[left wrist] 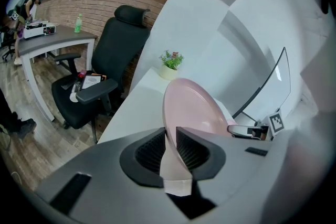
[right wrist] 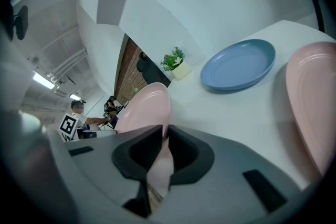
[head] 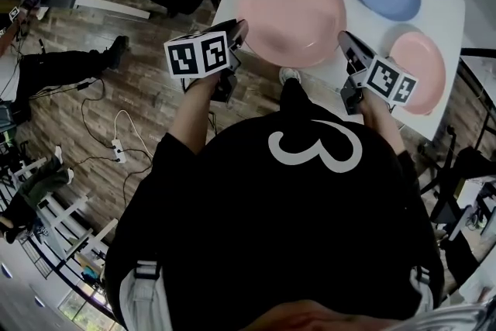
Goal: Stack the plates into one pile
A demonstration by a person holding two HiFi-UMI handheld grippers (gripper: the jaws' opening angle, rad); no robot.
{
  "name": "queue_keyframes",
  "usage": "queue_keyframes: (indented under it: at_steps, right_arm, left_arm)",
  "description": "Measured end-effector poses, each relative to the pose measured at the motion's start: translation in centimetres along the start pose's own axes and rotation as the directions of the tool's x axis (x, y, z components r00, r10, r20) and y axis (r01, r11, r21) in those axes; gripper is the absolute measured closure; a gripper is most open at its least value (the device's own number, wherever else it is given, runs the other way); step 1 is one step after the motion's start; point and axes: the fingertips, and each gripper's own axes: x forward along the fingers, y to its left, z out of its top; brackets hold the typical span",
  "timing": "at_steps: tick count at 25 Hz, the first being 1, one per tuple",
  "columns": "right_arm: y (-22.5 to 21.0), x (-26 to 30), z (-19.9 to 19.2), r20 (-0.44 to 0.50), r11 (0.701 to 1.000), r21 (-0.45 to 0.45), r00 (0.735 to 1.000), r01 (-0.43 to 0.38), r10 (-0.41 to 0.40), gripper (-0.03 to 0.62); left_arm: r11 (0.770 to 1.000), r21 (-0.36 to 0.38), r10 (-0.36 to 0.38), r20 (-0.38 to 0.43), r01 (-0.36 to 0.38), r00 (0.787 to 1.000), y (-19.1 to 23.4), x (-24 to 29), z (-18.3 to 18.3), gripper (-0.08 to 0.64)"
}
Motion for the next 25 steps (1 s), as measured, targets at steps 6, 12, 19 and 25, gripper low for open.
queue_keyframes:
  at_steps: [6, 12, 19, 25]
  right_arm:
    - [0.7, -3.1, -1.3, 0.06, 1.0, -0.006, 0.998, 0.016, -0.016, 0.54]
    - [1.0, -6.8, -2.4, 0.119, 0.999, 0.009, 0.992, 0.044, -0.045, 0.54]
    - [0.5, -10.7, -2.3, 0.188, 0.995, 0.022, 0.977, 0.099, -0.102, 0.541]
    - [-1.2, -14.6, -1.8, 0.251, 0.987, 0.052, 0.954, 0.155, -0.163, 0.543]
  left_arm:
    - [0.998, 0.054, -0.017, 0.022, 0.016, 1.0, -2.3, -1.8, -0.8, 0.483]
    - [0.993, 0.094, -0.068, 0.011, 0.067, 0.998, -4.7, -2.8, -1.9, 0.484]
    - [0.979, 0.138, -0.154, 0.004, 0.152, 0.988, -8.0, -2.5, -2.0, 0.483]
    - [0.958, 0.182, -0.22, -0.032, 0.222, 0.975, -11.7, -0.9, -2.6, 0.483]
